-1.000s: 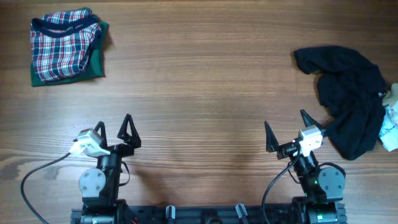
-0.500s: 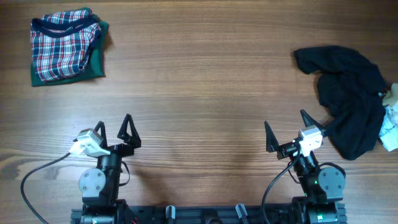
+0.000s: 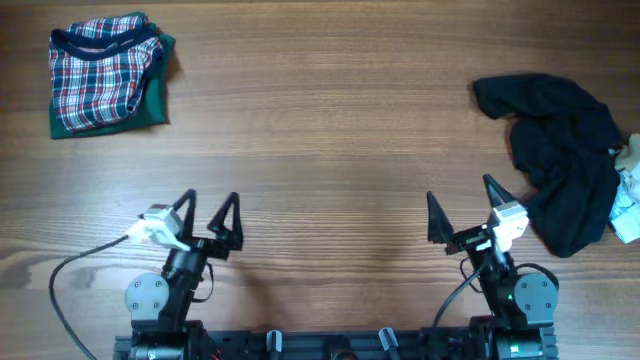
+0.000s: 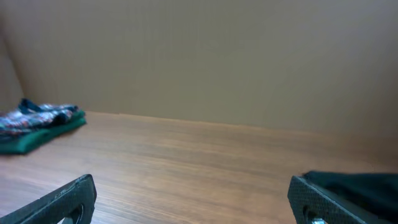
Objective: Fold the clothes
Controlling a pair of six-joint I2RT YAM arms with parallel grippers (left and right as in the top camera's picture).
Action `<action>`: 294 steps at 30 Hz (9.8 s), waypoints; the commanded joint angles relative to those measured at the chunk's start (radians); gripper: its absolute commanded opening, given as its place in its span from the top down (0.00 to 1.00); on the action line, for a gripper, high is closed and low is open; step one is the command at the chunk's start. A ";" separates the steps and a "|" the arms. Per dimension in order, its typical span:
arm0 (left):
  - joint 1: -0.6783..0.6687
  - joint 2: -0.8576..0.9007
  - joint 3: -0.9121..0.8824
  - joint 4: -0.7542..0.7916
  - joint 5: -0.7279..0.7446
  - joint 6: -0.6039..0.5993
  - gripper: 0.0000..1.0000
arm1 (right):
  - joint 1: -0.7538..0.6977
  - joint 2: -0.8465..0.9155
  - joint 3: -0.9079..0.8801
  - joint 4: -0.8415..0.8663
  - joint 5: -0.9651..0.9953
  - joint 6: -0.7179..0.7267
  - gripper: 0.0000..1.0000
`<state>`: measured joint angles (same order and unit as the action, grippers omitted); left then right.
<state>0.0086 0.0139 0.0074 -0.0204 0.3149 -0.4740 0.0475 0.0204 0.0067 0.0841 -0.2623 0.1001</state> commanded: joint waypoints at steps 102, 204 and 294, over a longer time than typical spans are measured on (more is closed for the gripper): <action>-0.856 1.610 1.059 0.122 -0.382 0.016 0.73 | -0.086 1.211 1.380 -0.642 -0.433 0.138 0.96; -0.369 1.062 1.113 -0.706 -0.414 -0.089 0.20 | 0.335 1.604 1.622 -1.037 -0.045 0.136 0.96; -0.871 0.918 1.110 -0.132 -0.875 0.130 0.96 | 0.202 1.453 2.200 -1.251 -0.018 -0.055 0.96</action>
<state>-0.8593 1.0641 1.1046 -0.1558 -0.5484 -0.3744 0.2546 1.5440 2.1757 -1.1999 -0.3691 0.0723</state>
